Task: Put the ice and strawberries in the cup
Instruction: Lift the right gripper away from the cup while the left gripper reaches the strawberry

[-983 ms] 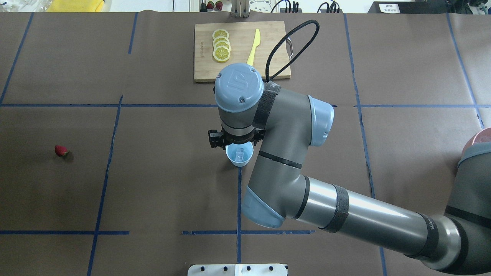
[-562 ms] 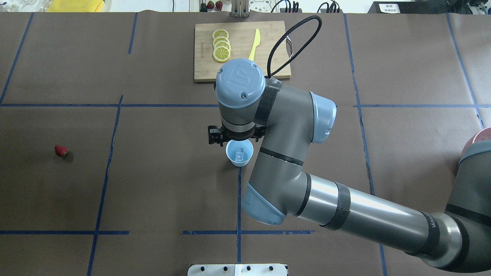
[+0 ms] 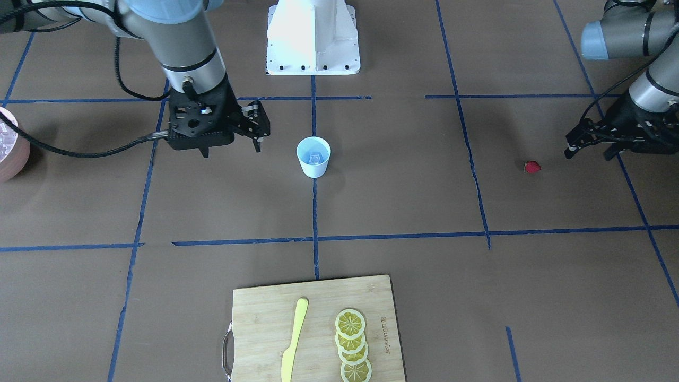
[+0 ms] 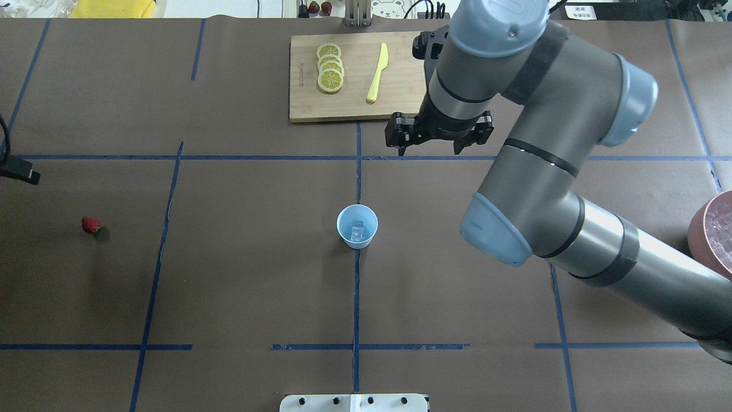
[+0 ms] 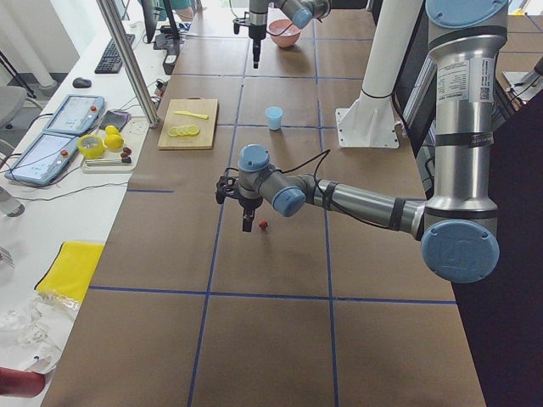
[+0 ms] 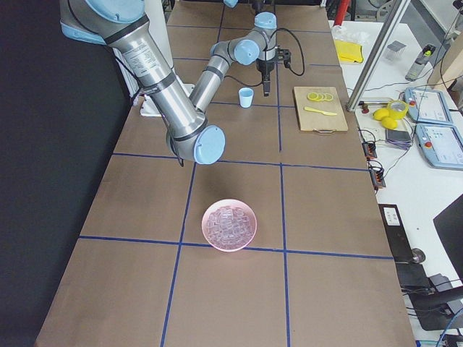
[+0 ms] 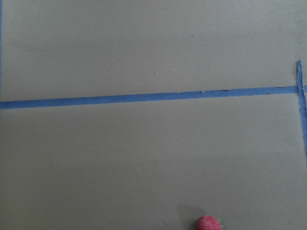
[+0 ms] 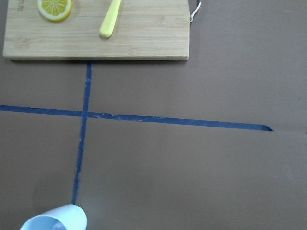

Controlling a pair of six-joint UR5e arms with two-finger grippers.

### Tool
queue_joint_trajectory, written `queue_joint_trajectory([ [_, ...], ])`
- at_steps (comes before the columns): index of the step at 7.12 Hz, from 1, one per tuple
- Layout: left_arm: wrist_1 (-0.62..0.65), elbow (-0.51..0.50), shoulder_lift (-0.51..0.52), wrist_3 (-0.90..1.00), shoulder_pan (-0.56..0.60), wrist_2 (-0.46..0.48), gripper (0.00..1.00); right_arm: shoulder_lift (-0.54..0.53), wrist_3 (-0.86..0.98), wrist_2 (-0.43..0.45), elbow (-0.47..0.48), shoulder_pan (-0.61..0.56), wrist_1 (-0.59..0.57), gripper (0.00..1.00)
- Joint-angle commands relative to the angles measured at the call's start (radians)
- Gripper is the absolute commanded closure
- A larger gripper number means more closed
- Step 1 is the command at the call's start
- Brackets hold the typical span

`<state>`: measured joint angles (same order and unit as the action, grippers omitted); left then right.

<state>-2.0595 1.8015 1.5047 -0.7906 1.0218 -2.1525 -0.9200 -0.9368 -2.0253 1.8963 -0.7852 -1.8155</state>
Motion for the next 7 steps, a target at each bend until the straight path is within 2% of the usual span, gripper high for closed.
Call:
queue_joint_trajectory([
  [1,-0.079,-0.010,-0.001,-0.174,-0.147,0.127,0.01,-0.066,0.078,-0.029,0.029,-0.066,0.001,0.01],
  [7,-0.085,-0.053,-0.001,-0.213,-0.198,0.152,0.04,-0.108,0.084,-0.055,0.056,-0.081,0.010,0.01],
])
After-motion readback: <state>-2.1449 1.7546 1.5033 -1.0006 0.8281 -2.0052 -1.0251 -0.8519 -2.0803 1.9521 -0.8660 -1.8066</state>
